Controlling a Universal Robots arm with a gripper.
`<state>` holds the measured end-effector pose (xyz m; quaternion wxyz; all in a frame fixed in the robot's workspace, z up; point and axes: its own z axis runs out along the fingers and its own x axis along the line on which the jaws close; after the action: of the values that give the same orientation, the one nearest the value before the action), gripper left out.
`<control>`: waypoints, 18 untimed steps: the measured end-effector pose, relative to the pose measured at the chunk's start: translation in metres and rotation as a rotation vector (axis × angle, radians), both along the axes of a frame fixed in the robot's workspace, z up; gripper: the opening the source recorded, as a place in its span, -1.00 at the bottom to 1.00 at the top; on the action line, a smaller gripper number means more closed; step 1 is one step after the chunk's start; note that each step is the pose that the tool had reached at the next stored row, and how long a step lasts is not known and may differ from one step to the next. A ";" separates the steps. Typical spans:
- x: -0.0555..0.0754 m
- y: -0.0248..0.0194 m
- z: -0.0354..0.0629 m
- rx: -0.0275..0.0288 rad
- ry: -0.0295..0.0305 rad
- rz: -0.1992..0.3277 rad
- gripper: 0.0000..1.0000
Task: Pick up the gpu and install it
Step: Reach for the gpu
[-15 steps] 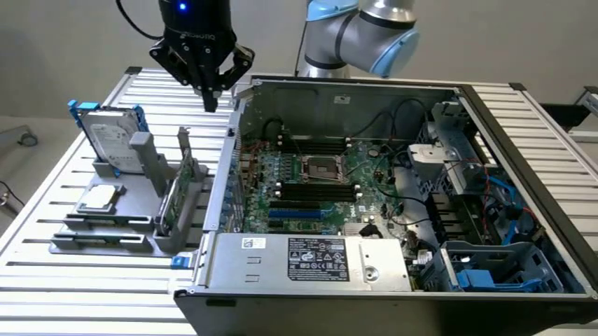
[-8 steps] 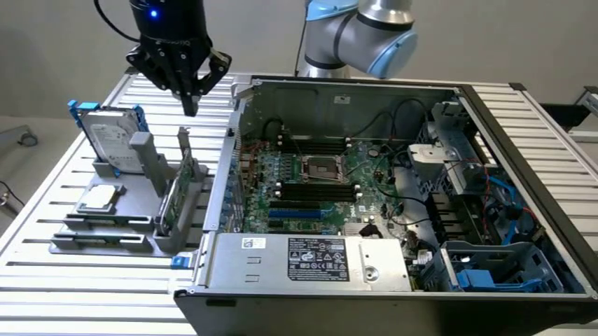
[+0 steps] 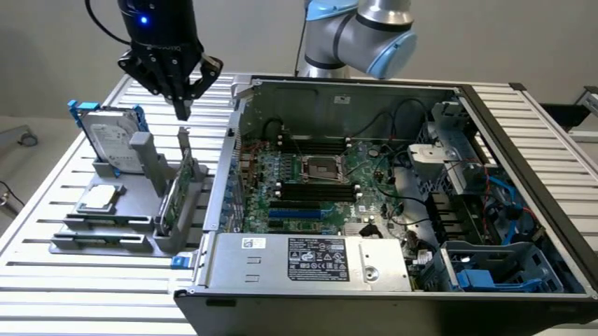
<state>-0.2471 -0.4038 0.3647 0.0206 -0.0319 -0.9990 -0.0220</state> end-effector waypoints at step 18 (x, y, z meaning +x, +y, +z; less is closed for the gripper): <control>-0.023 -0.0178 -0.0098 -0.0004 0.0106 0.013 -0.79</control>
<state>-0.2698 -0.4216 0.3548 0.0260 -0.0256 -0.9991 -0.0215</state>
